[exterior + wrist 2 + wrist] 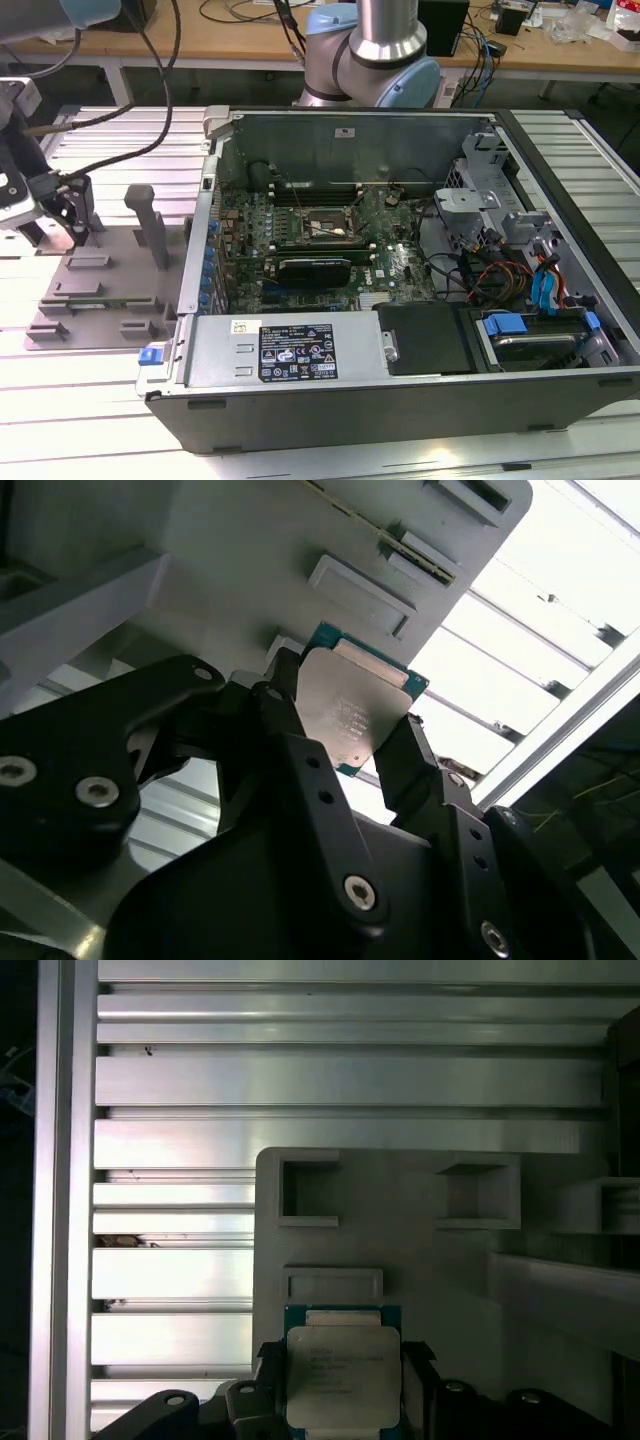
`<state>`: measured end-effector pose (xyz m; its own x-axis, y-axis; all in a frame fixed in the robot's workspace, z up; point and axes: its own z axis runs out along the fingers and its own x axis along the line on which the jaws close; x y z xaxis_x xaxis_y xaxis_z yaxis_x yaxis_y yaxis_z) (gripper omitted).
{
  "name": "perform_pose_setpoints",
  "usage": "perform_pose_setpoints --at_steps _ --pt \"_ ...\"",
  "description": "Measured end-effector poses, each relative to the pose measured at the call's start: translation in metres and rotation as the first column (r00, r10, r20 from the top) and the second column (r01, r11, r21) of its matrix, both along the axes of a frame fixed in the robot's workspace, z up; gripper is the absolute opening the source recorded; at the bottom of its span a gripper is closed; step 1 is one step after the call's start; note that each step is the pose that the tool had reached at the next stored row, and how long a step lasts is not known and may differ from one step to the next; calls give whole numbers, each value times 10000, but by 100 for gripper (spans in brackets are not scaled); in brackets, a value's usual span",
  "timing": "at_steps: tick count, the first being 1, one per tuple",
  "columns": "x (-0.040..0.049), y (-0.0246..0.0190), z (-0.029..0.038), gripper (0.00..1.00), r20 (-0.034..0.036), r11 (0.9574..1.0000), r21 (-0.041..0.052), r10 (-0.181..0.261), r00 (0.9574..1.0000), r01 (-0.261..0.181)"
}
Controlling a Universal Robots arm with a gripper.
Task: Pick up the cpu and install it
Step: 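Pick up the cpu and move it towards the insertion slot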
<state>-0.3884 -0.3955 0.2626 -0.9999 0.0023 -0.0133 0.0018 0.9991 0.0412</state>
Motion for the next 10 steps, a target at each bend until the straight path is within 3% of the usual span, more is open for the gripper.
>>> perform_pose_setpoints --at_steps 4,10 --pt "0 2 90 55 0 10000 0 0 10000 0" --pt "0 3 173 55 0 10000 0 0 10000 0"
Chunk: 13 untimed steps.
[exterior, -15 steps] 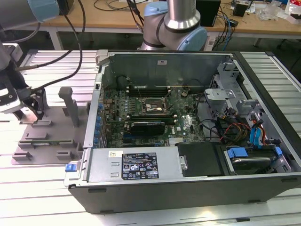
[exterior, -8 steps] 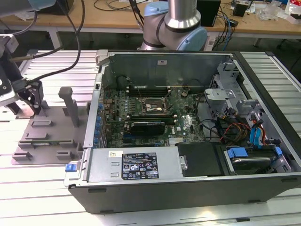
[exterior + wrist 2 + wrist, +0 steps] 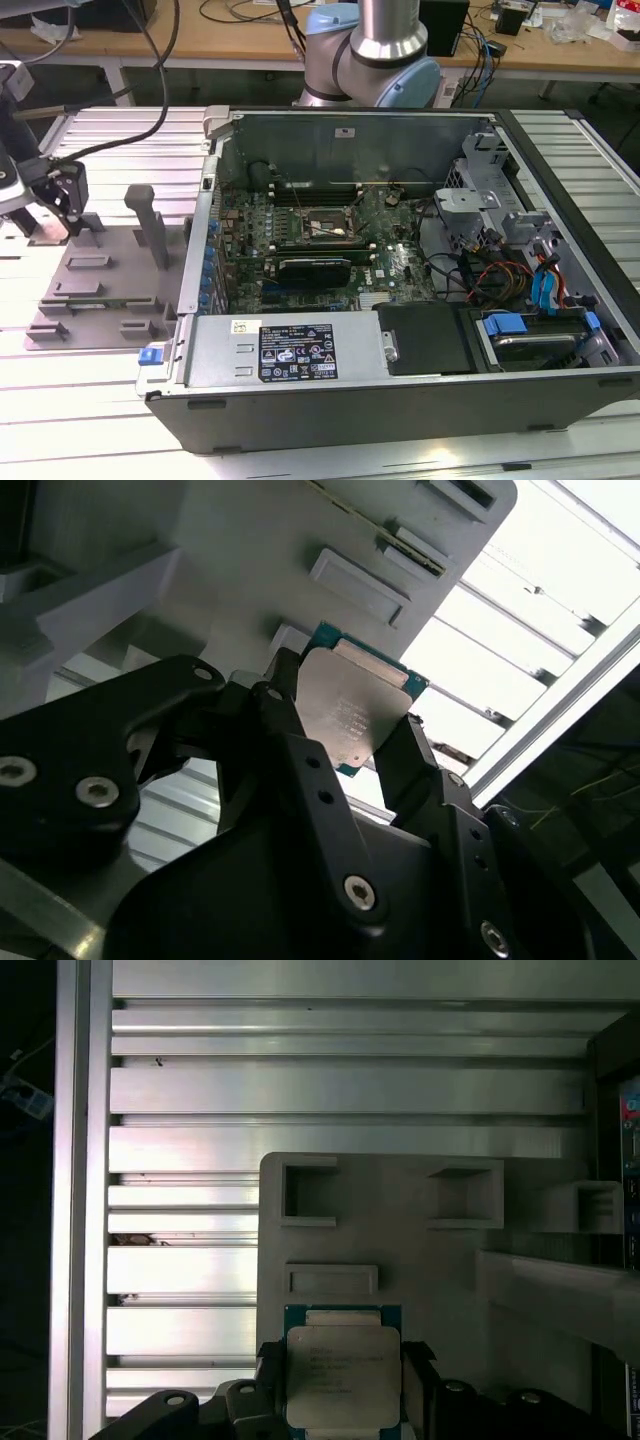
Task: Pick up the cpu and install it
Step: 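Pick up the cpu and move it towards the insertion slot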
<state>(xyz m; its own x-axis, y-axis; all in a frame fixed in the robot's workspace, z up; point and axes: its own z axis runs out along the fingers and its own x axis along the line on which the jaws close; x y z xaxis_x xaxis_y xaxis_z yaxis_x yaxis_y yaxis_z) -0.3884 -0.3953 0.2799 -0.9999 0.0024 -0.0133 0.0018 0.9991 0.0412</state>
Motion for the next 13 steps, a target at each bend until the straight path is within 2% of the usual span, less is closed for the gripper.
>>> perform_pose_setpoints --at_steps 13 --pt "0 3 163 55 0 10000 0 0 10000 0"
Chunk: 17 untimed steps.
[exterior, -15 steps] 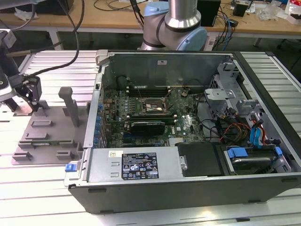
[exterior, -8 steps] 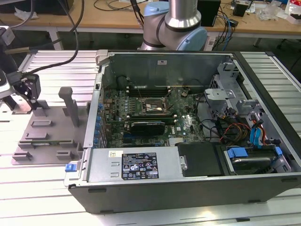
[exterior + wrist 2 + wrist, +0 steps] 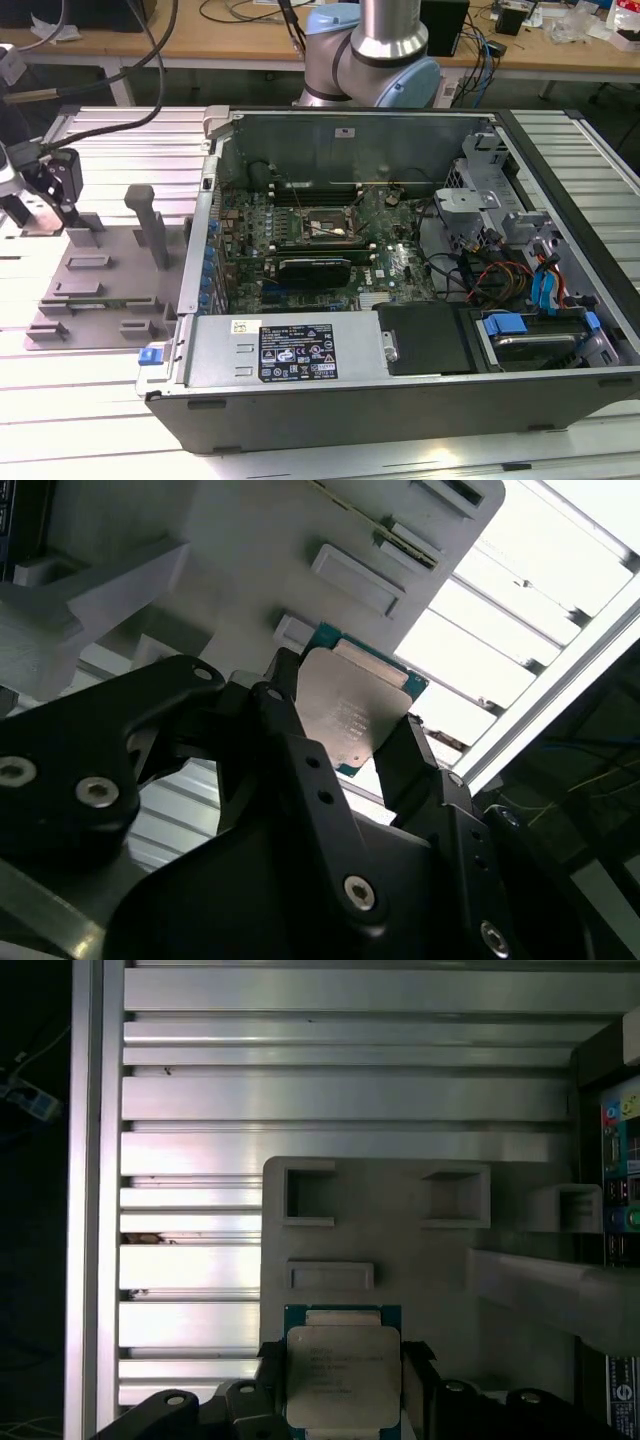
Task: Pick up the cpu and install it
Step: 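Pick up the cpu and move it towards the insertion slot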
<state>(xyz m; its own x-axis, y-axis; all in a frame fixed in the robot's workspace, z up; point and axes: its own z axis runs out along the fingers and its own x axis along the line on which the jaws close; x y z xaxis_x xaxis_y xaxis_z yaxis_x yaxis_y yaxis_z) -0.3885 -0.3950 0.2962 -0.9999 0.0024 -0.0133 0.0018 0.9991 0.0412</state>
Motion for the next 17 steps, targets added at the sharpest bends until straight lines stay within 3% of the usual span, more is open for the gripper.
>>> perform_pose_setpoints --at_steps 12,17 --pt "0 0 162 55 0 10000 0 0 10000 0" --pt "0 1 261 55 0 10000 0 0 10000 0"
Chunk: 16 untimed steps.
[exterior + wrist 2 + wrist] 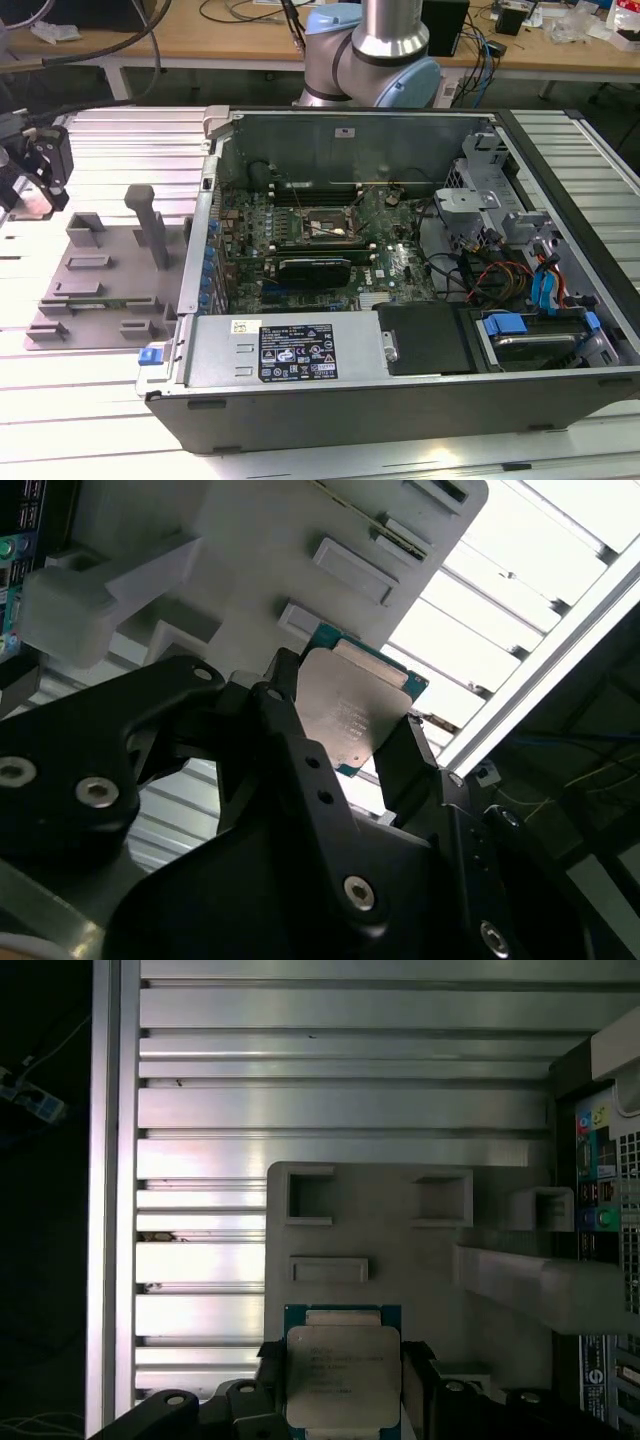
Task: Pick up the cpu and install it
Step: 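Pick up the cpu and move it towards the insertion slot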
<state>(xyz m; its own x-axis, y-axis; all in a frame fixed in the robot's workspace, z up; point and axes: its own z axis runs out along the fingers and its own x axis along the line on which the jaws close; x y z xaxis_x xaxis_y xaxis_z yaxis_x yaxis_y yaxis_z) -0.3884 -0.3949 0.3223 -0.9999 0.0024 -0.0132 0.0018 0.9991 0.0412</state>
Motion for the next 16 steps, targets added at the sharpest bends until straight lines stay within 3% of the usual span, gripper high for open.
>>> perform_pose_setpoints --at_steps 4,9,16 --pt "0 1 75 55 0 10000 0 0 10000 0" --pt "0 2 255 55 1 10000 1 0 10000 0" --pt "0 3 429 55 0 10000 0 0 10000 0"
